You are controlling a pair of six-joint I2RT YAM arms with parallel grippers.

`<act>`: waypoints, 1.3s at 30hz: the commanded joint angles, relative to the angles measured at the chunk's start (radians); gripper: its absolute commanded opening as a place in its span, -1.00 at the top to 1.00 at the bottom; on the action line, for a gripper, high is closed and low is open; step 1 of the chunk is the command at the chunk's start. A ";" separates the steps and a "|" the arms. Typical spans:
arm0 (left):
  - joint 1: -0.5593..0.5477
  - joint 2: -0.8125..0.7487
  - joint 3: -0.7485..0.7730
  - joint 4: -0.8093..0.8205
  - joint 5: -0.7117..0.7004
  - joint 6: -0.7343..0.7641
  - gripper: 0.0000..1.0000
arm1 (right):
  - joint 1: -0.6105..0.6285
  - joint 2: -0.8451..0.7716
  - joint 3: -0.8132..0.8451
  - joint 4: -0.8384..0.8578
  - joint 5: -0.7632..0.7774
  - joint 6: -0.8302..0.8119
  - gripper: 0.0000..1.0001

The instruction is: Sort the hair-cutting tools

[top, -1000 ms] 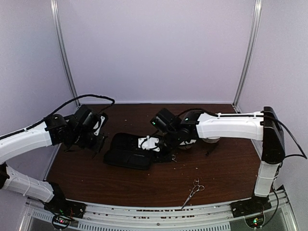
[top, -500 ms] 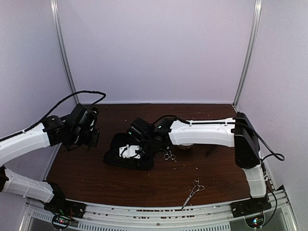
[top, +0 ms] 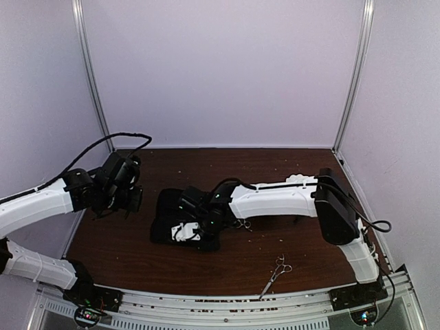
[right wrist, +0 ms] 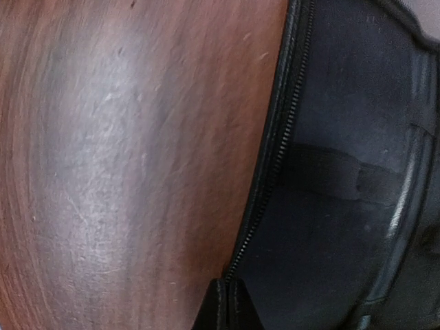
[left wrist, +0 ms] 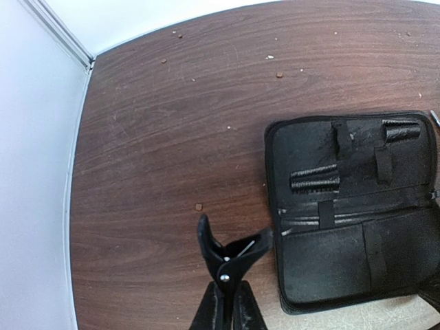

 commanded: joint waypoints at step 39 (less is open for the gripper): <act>-0.084 -0.059 -0.214 0.872 0.422 -0.300 1.00 | -0.142 -0.613 -0.366 0.252 -0.244 0.440 0.19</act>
